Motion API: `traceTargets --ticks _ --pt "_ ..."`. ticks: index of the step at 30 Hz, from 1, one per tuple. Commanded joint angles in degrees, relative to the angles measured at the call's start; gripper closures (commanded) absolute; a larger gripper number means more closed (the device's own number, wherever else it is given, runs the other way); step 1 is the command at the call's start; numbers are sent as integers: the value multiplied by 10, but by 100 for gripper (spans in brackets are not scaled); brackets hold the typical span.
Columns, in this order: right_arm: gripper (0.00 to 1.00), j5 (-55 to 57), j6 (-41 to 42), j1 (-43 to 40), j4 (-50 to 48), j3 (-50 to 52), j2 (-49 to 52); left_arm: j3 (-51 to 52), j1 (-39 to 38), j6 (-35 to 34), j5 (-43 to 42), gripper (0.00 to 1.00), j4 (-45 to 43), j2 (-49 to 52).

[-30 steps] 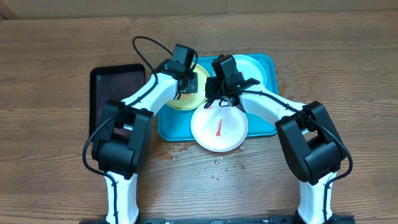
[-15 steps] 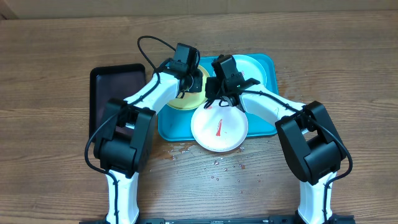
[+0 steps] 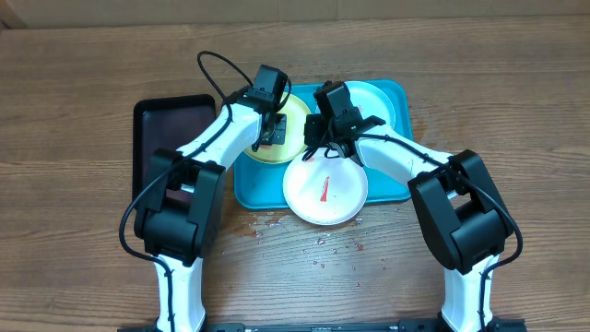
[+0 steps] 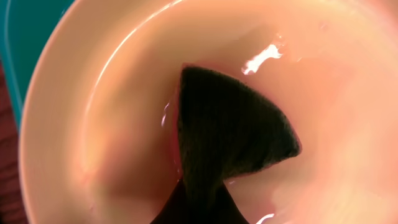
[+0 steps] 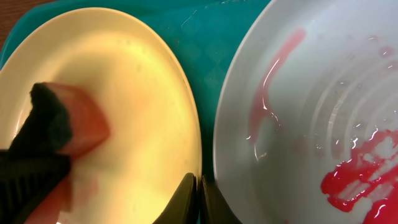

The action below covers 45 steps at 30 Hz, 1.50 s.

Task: Clean dirty plates on tray and stack at the side
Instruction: 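Scrub the yellow plate with the sponge while the right gripper holds it, then return the sponge to the black tray with the left gripper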

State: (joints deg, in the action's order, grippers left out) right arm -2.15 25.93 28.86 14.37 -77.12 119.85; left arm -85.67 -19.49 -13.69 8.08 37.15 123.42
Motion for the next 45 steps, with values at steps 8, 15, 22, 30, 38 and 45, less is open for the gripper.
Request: traceTargets --ticks 8,15,22,30,38,45 --pt "96 -19 -2 3 -6 -14 0 -1 12 -18 48 96 151 95" --pt "96 -19 -2 3 -6 -14 0 -159 16 -22 66 96 222 77" --pt "96 -19 -2 3 -6 -14 0 -238 53 -73 104 96 292 64" --pt "96 -19 -2 -1 -6 -14 0 -241 126 -101 66 96 301 57" --pt "96 -19 -2 -5 -6 -14 0 -241 134 -53 23 96 281 17" --pt "96 -19 -2 -5 -6 -14 0 -241 123 -40 -17 96 257 -46"
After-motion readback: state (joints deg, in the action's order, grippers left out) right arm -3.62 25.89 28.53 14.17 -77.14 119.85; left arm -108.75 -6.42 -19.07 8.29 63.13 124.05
